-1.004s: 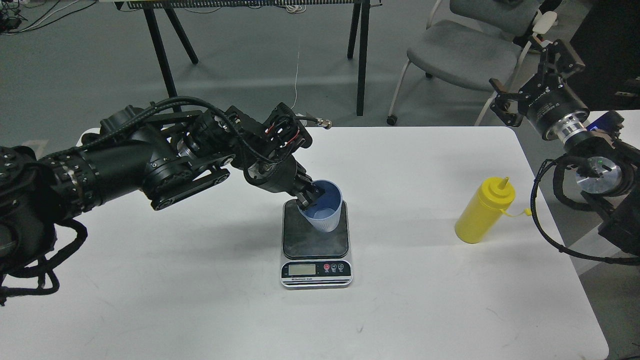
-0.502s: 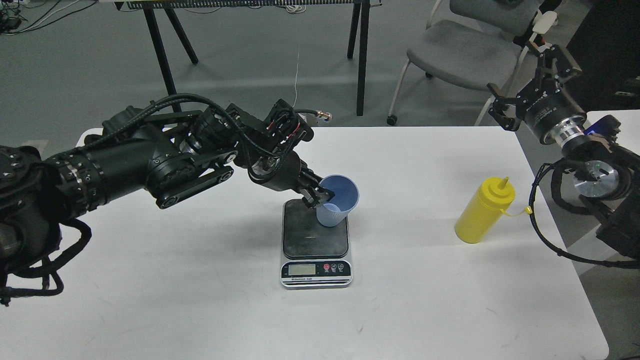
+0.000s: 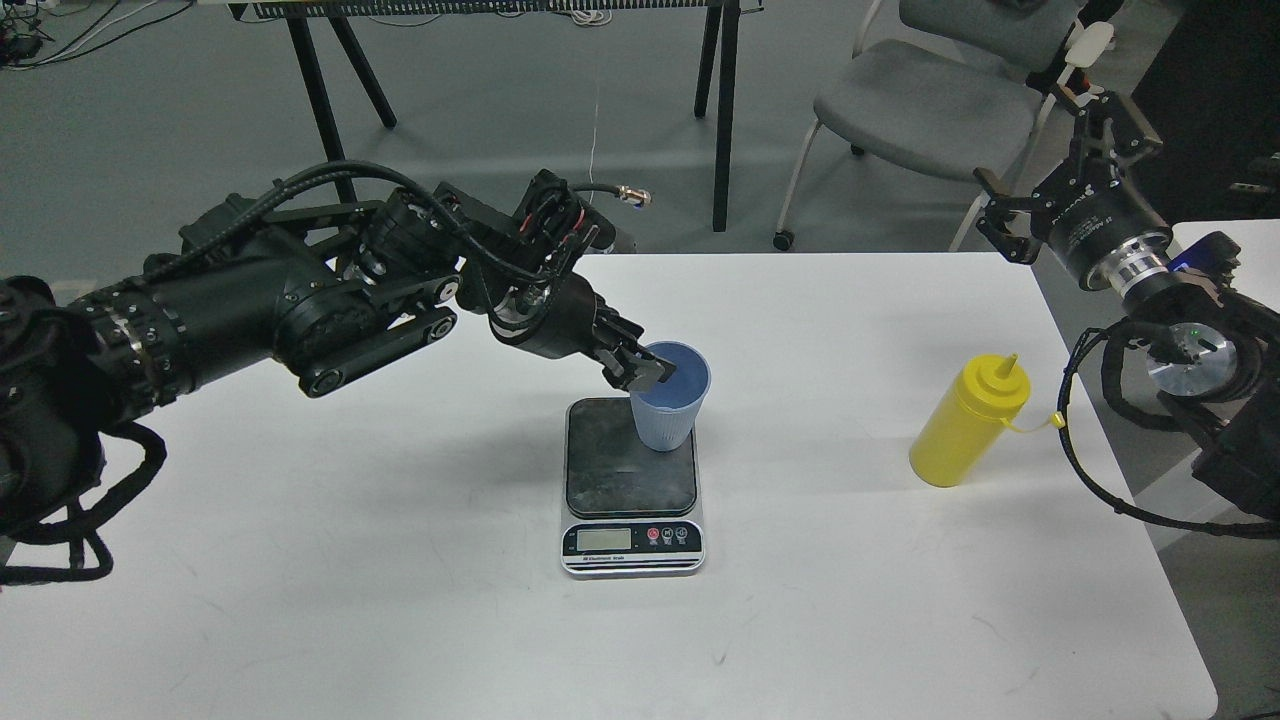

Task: Pour seasoning into cup on scale with both arms
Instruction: 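Withdraw the left gripper up and away from the cup, then reach the right gripper to the yellow bottle and grasp it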

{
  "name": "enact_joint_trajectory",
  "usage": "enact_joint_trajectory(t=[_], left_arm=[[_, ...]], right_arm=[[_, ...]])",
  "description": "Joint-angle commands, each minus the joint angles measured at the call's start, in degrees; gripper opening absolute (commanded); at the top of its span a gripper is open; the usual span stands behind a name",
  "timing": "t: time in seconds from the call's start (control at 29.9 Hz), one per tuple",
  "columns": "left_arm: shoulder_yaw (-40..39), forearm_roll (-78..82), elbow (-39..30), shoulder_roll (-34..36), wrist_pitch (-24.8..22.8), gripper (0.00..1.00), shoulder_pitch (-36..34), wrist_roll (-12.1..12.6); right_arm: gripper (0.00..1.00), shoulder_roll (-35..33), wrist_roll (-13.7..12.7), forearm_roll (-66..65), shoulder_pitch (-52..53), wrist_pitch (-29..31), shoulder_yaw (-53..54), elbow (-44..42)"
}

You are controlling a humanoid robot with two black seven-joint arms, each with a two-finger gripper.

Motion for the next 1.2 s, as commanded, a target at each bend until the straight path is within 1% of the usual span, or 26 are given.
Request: enact_joint_trajectory(t=[0.0,0.1,0.2,0.27,0.37,0.4,0.5,0.57,0.67,0.77,0.87,1.0,1.17], left_arm=[[-0.1,-13.3,0.8,2.1,0.0,0.71,-3.4,0.0],[-0.5,-27.8,6.4,3.0,0.0,0.77,-5.3,0.0],[-2.8,-46.3,13.9,3.6,0.0,0.83,-4.9,0.0],[-4.8,-59.4,18.2,3.8,0.0,0.87,-3.8,0.0],[-5.7,-75.4,22.8,4.9,0.0,0.9,1.3,0.0],[-5.7,-79.3,23.1,5.0,0.0,0.9,2.7,0.0],[-6.6,-87.7,23.4,5.0,0.0,0.92,6.5,0.0],[-9.7,-89.1,23.4,4.9,0.0,0.92,10.0,0.0],[-15.0,-89.0,23.5,4.7,0.0,0.94,13.1,0.0],[-15.8,-89.0,24.1,4.6,0.0,0.94,14.0,0.0],[-15.8,-89.0,24.7,4.6,0.0,0.95,14.6,0.0],[-15.8,-89.0,25.0,4.6,0.0,0.95,15.2,0.0],[-16.0,-89.0,25.2,4.3,0.0,0.95,15.6,0.0]], right_arm=[[1.0,-0.6,0.0,0.1,-0.3,0.0,1.4,-0.1],[1.0,-1.4,-0.1,1.1,-1.5,0.0,3.9,-0.4],[1.0,-4.1,-0.4,1.9,-4.0,0.0,7.3,-0.2],[1.0,-6.1,-0.7,4.2,-6.4,0.0,8.0,0.3],[1.0,-10.4,-1.4,10.3,-9.6,0.0,7.2,2.0],[1.0,-11.7,-2.1,12.3,-11.2,0.0,7.2,3.3],[1.0,-16.2,-5.4,20.2,-17.8,0.0,7.6,10.2],[1.0,-19.6,-7.3,26.9,-22.6,0.0,7.6,16.2],[1.0,-21.8,-7.6,34.1,-30.6,0.0,7.9,24.1],[1.0,-22.0,-7.3,36.7,-37.2,0.0,8.1,28.6],[1.0,-22.0,-7.1,38.0,-41.4,0.0,8.4,31.8],[1.0,-21.7,-5.7,37.7,-44.6,0.0,8.3,35.9],[1.0,-21.0,-4.2,37.1,-45.5,0.0,7.8,40.6]])
